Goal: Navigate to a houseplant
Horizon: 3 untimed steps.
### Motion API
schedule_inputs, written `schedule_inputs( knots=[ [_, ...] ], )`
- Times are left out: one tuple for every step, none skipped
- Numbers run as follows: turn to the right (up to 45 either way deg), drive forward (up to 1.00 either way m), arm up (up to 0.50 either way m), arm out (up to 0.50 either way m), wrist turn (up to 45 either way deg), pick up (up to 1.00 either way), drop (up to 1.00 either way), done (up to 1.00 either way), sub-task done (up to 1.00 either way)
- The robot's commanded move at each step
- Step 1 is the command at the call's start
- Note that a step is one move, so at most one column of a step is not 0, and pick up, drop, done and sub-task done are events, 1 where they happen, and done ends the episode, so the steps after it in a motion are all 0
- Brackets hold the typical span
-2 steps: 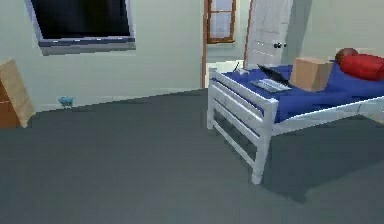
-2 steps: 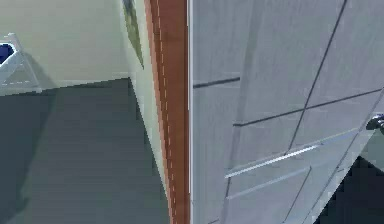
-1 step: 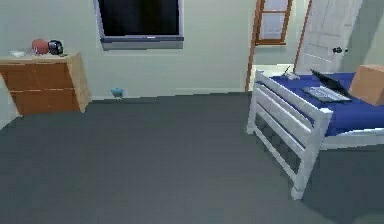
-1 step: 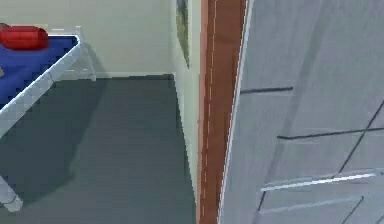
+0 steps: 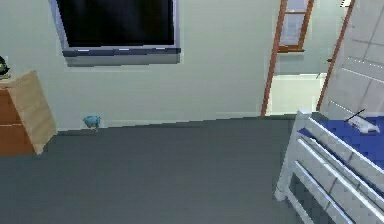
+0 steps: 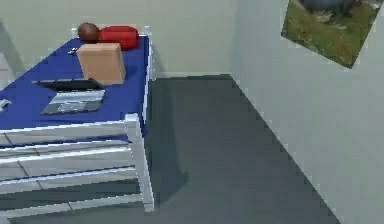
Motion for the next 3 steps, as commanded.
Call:
schedule_inputs(
  knots=[
    [0.0,1.00,0.00,0.00,0.0,0.00,0.00,0.00,0.00],
    [0.0,0.40,0.00,0.00,0.0,0.00,0.00,0.00,0.00],
    [36.0,0.00,0.00,0.00,0.0,0.00,0.00,0.00,0.00]
  ],
)
